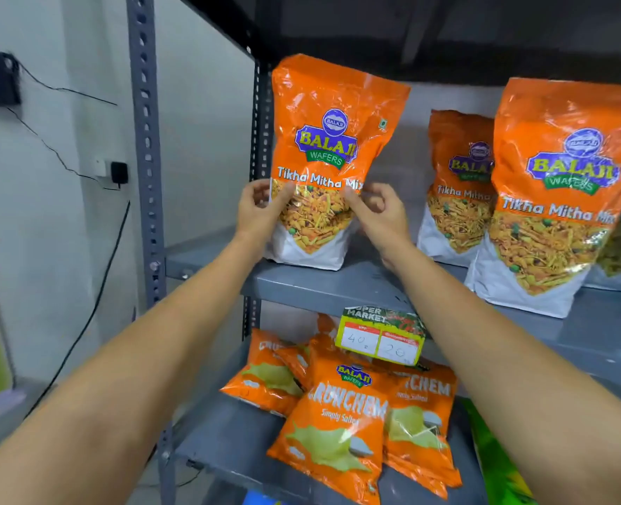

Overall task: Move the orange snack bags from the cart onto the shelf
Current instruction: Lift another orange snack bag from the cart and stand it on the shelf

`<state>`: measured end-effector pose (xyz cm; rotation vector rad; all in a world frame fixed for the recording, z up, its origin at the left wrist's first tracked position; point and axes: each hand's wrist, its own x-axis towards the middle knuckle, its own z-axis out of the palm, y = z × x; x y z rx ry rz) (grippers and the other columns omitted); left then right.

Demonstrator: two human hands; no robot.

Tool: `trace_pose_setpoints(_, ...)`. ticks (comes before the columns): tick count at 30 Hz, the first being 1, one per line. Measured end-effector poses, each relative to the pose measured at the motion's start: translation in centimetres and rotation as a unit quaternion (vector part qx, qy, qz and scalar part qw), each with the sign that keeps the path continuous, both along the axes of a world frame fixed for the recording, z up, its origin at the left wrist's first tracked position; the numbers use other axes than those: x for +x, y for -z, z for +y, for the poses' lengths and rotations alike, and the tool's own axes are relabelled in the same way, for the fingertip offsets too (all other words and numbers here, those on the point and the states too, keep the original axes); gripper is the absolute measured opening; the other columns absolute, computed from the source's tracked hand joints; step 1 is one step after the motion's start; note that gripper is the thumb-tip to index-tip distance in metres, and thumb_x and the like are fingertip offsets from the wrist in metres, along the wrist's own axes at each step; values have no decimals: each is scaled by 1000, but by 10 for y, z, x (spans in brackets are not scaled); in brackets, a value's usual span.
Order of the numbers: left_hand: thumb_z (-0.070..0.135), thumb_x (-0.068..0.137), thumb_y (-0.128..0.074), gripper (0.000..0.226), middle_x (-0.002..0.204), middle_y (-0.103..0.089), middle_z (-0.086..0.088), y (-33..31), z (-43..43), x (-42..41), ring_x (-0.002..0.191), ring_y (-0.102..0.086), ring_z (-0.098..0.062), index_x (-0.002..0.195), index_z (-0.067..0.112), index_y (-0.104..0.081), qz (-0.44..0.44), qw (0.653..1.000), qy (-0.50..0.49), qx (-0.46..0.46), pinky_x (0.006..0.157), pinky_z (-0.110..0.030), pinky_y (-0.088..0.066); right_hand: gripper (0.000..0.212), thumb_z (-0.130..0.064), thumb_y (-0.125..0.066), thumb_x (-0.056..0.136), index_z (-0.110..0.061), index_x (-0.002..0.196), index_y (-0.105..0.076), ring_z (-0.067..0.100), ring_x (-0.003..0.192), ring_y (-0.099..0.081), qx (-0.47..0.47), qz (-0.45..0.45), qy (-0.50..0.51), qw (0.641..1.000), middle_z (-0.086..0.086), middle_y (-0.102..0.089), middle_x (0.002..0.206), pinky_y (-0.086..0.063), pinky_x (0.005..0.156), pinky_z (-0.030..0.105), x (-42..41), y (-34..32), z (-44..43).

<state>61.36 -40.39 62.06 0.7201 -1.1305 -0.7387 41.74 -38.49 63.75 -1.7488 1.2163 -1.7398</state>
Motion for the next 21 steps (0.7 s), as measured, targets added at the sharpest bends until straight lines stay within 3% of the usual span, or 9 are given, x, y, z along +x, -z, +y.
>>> trace_pose_setpoints(3,53,48,-86,81,107,-61,15,8,-3,22,100,-61,-4,115,30,-47,-170,984,39,38,80,-21,-52,93,-59,-84,49,-20,124,-45,16,111,-60,157,6,-139,978,5,-57,126,-53,90,37,-13,18,1)
trace_pose_setpoints(6,47,41,-91,83,110,-63,21,16,-4,41,98,-64,6,112,41,-48,-315,942,98,61,84,-22,-52,95,-45,-91,42,-22,123,-46,22,118,-58,179,54,-175,967,5,-60,127,-49,103,46,-11,27,-9)
trace_pose_setpoints(10,29,54,-89,83,121,-66,6,17,-8,45,107,-64,-6,127,22,-49,-312,941,122,50,88,-26,-53,100,-44,-92,43,-25,128,-43,16,125,-51,140,125,-164,969,-6,-55,134,-46,98,29,-1,33,-20)
trace_pose_setpoints(12,17,64,-84,74,125,-64,-1,15,-12,45,112,-62,-13,129,17,-48,-315,938,133,56,92,-28,-53,105,-48,-90,43,-23,133,-41,17,129,-48,128,132,-148,972,-3,-51,141,-45,104,34,2,34,-26)
trace_pose_setpoints(16,9,71,-79,68,119,-63,4,13,-21,47,104,-61,1,131,13,-46,-321,935,138,60,76,-9,-54,105,-53,-87,49,-23,137,-38,20,131,-47,110,170,-107,973,-1,-48,145,-43,109,40,9,35,-33)
trace_pose_setpoints(21,14,69,-81,64,111,-63,14,15,-21,51,98,-63,4,124,18,-49,-321,934,139,70,77,-12,-55,107,-61,-83,45,-25,136,-39,18,128,-49,108,185,-88,973,-2,-50,144,-44,107,38,8,37,-30)
